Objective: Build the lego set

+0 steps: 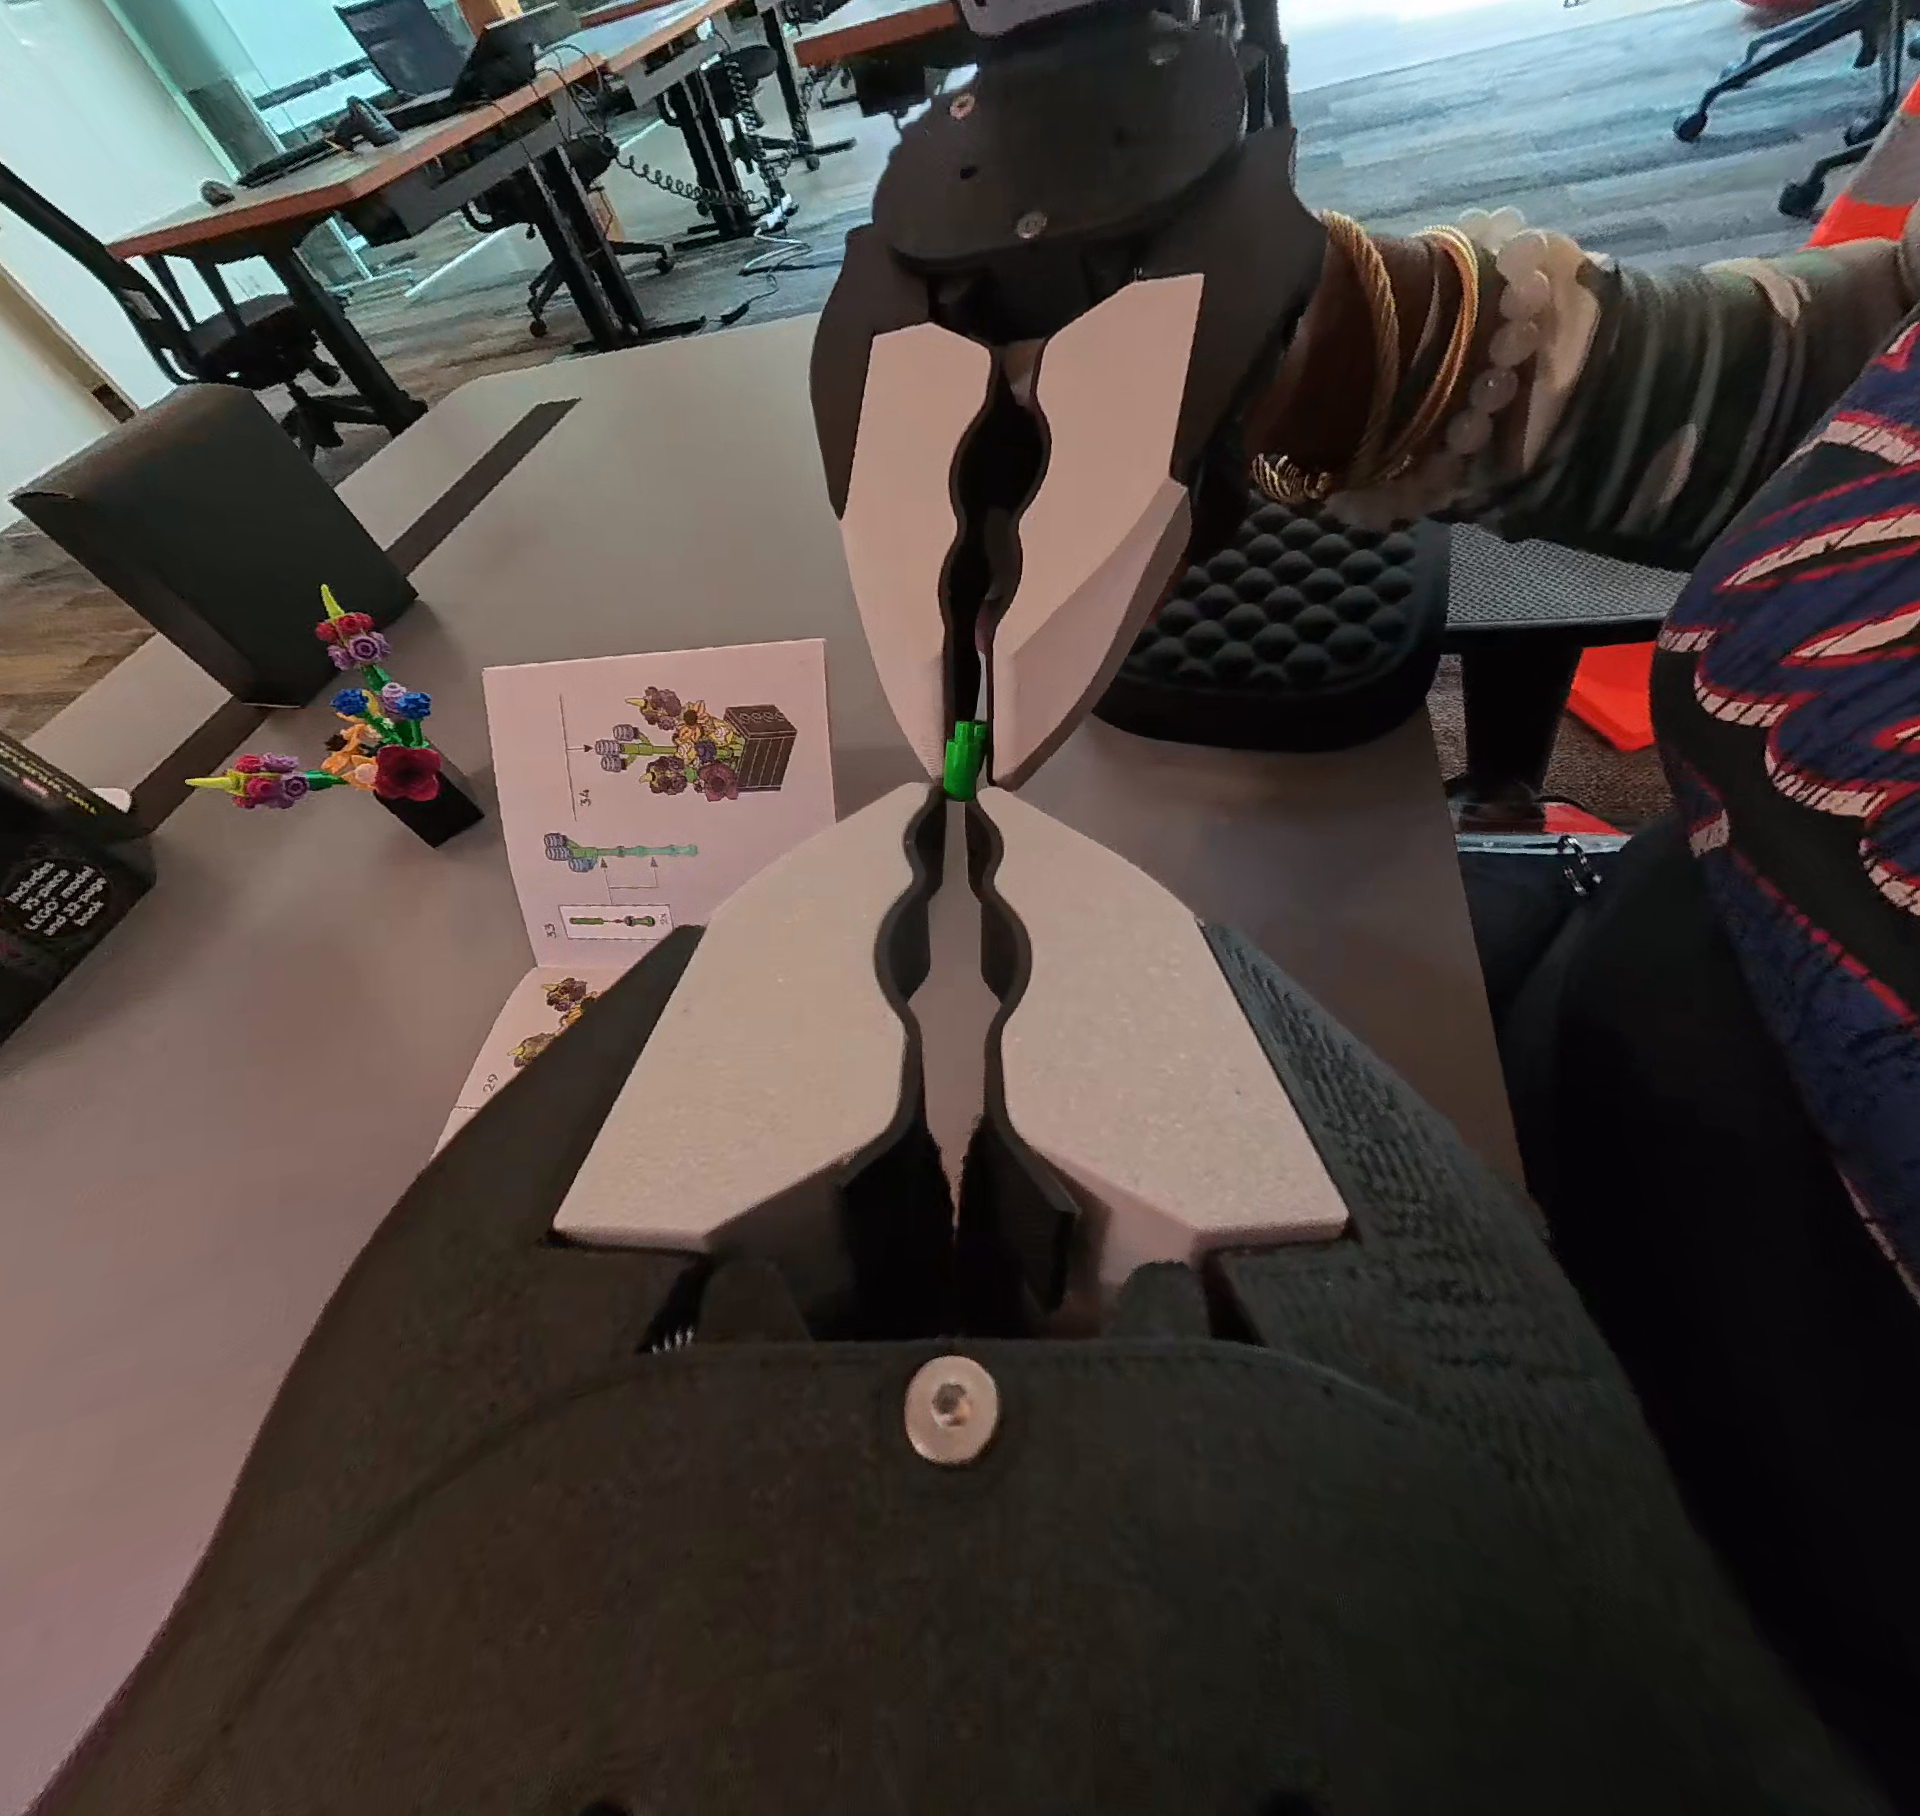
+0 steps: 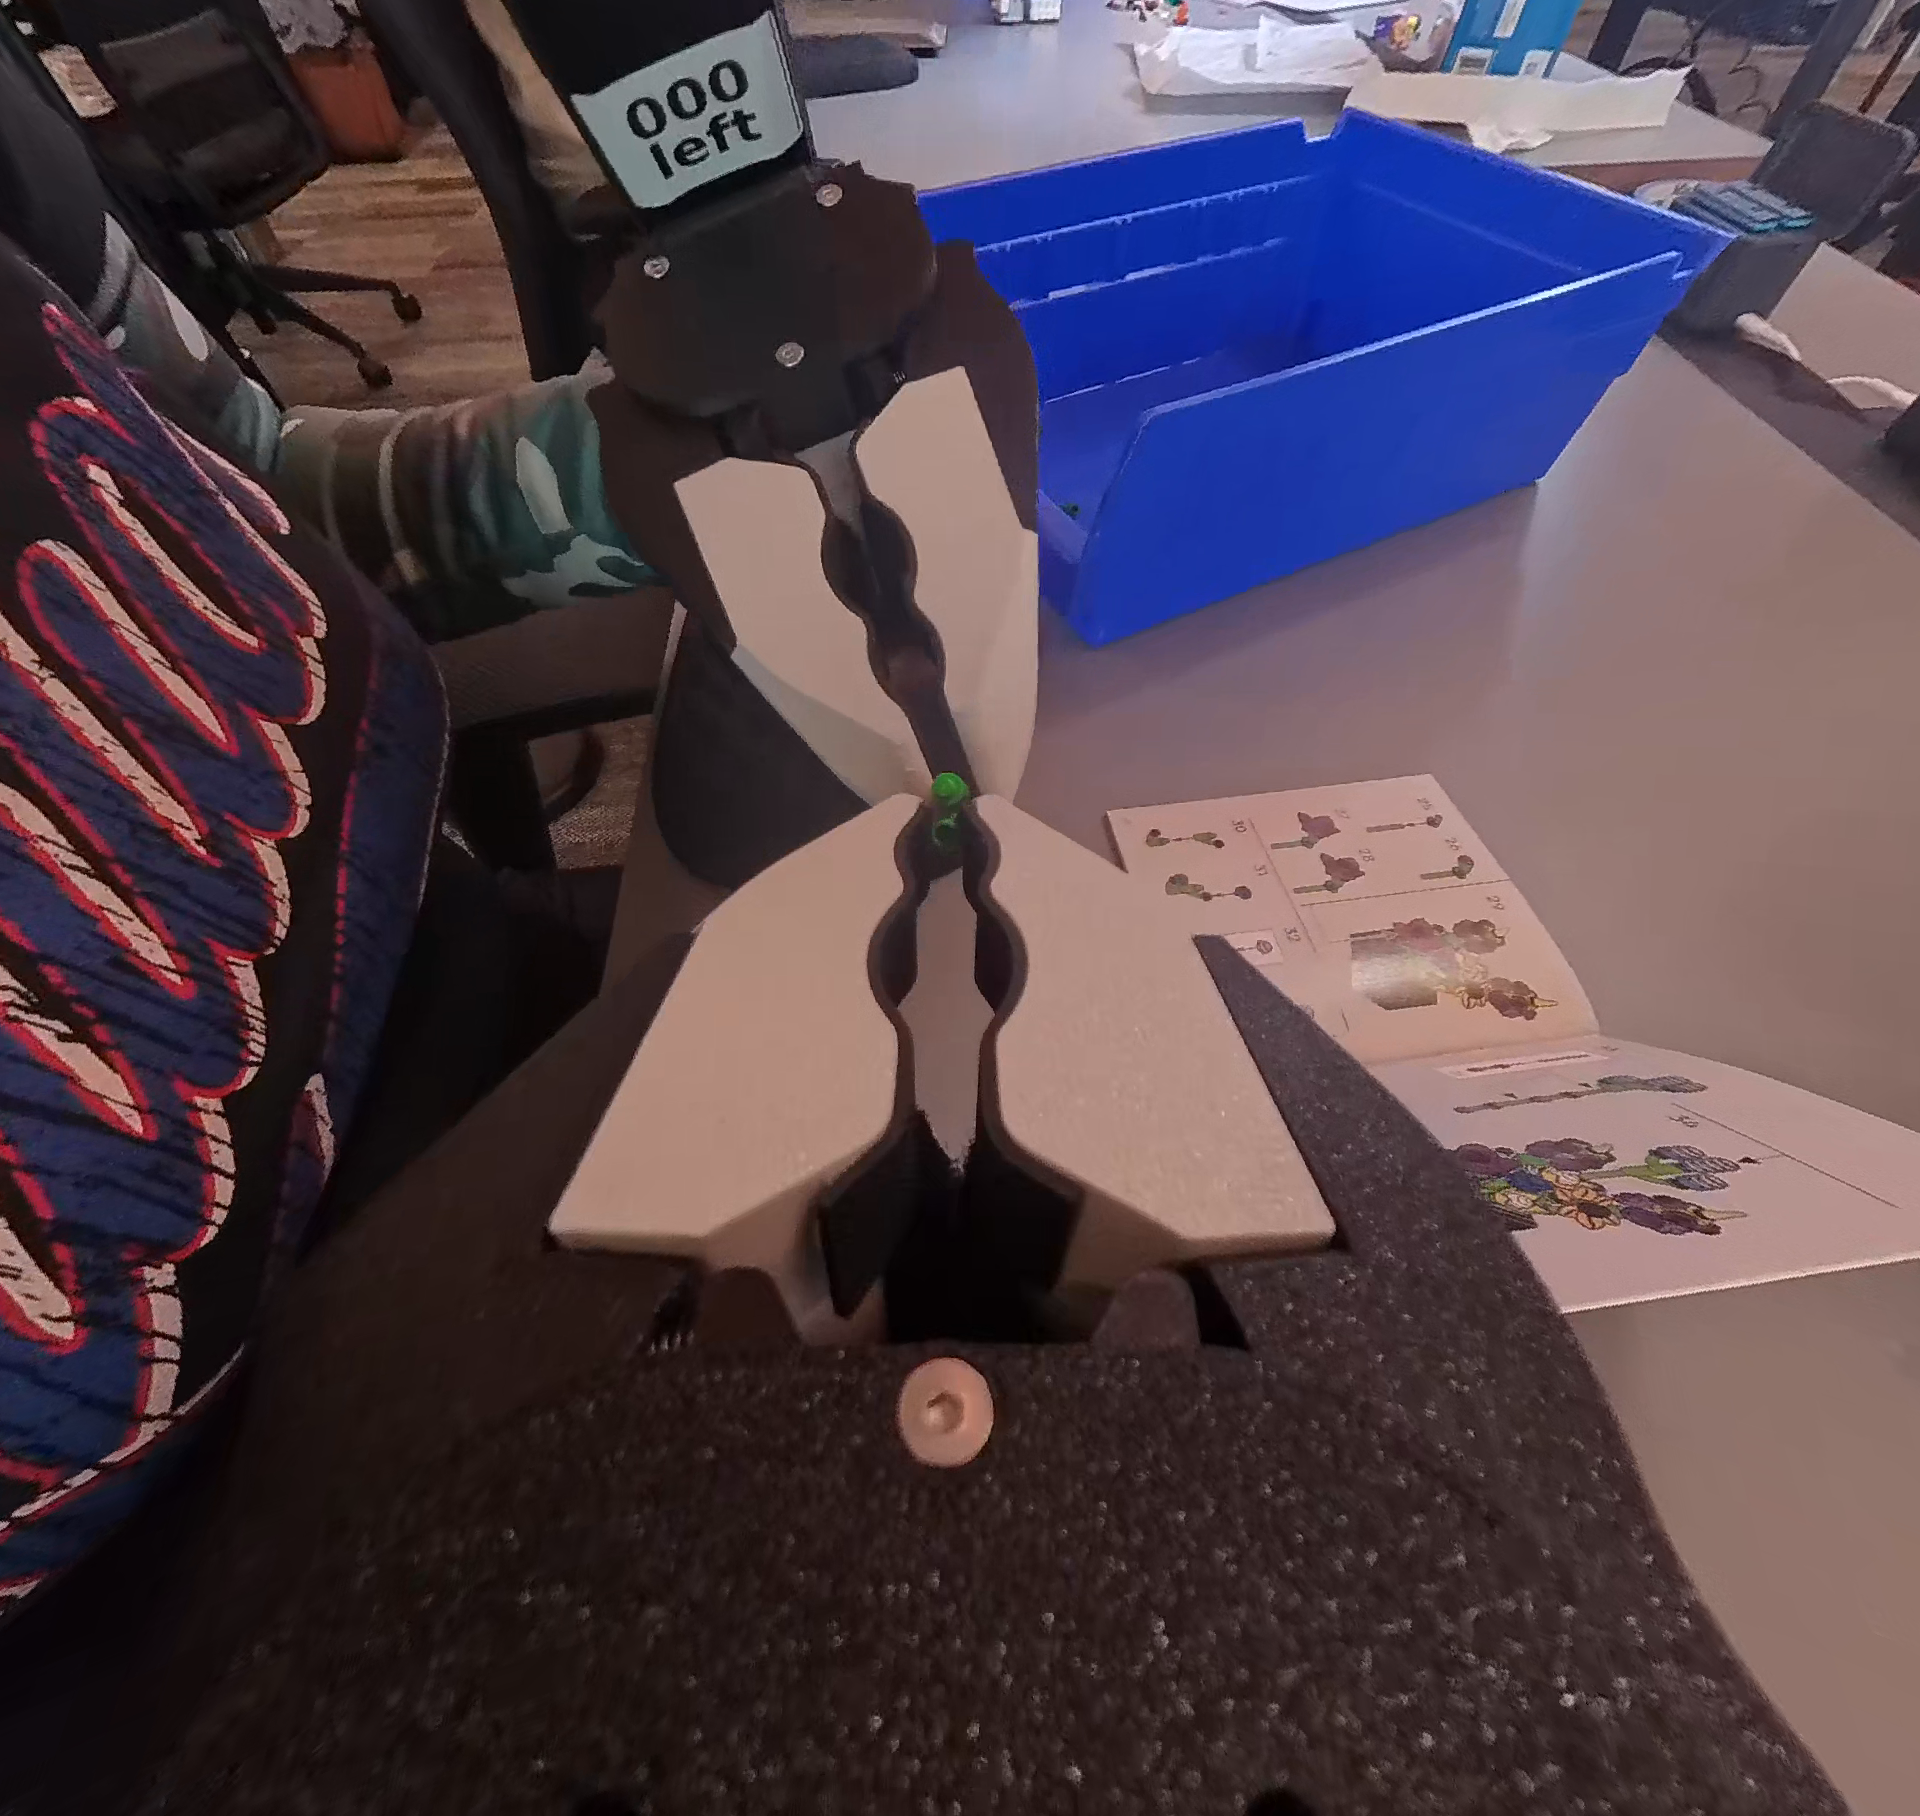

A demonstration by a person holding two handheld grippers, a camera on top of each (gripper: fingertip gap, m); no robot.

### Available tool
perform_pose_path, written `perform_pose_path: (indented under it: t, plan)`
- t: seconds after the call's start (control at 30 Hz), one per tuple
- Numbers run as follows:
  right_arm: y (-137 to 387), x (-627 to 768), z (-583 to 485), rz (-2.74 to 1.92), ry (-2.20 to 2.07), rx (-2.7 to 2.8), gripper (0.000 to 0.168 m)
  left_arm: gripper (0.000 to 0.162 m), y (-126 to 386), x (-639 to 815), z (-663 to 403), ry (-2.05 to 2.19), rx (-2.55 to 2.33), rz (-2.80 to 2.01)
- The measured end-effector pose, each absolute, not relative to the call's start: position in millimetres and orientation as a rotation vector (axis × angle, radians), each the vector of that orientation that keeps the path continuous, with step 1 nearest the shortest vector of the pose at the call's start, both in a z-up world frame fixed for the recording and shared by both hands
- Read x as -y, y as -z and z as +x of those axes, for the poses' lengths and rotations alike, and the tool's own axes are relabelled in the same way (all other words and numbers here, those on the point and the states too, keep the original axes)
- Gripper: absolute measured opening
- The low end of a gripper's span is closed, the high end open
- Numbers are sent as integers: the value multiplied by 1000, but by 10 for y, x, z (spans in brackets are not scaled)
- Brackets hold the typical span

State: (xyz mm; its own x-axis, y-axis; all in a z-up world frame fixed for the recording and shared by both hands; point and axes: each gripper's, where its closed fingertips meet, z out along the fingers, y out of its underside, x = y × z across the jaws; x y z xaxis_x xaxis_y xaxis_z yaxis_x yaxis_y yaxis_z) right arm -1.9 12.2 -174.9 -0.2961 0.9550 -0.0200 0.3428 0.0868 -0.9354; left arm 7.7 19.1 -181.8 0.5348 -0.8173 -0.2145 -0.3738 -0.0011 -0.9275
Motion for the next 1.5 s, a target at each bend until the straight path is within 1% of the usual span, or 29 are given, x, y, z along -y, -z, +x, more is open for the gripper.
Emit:
perform_pose_path:
  t: [0.13, 0.17, 0.23, 0.3, 0.37, 0.5, 0.63, 0.73, 0.83, 0.97, 1.07, 1.17, 1.27, 1.4, 1.5]
  plan:
    - [1758, -146, -33, -1304, -1208, 1712, 5, 4, 1843, -205, 66, 486, -1013, -1616]
    - [1739, -175, -47, -1305, -1206, 1683, 6, 1, 1838, -225, 56, 498, -980, -1620]
    - [1661, -225, -73, -1284, -1231, 1599, 12, 0, 1799, -257, 45, 557, -887, -1612]
    - [1599, -208, -82, -1249, -1296, 1542, 1, 0, 1738, -279, 51, 621, -790, -1587]
    - [1608, -187, -97, -1239, -1319, 1527, 0, 0, 1729, -299, 56, 626, -751, -1575]
    - [1761, -298, -55, -1308, -1262, 1531, 0, 0, 2011, -363, -79, 496, -785, -1733]
    - [1956, -548, 211, -1464, -1117, 1516, 3, 14, 2237, -281, -193, 413, -866, -1869]
    - [2109, -618, 526, -1590, -981, 1591, 12, 20, 2297, -228, -181, 425, -877, -1883]
    - [2284, -572, 734, -1687, -909, 1655, 16, 22, 2291, -219, -171, 408, -889, -1870]
    - [2556, -576, 794, -1803, -838, 1675, 19, 23, 2328, -232, -172, 403, -891, -1887]
    - [2642, -634, 758, -1812, -779, 1684, 19, 24, 2332, -225, -167, 401, -899, -1884]
    - [2677, -633, 721, -1799, -782, 1711, 19, 26, 2271, -181, -159, 416, -912, -1850]
    - [2678, -614, 728, -1784, -822, 1707, 19, 27, 2063, -113, -345, 445, -871, -1844]
    - [2568, -633, 726, -1742, -902, 1632, 19, 27, 1637, -96, -1076, 289, -819, -1891]
    - [2524, -652, 731, -1726, -932, 1587, 19, 27, 1481, -169, -1739, 136, -827, -2035]
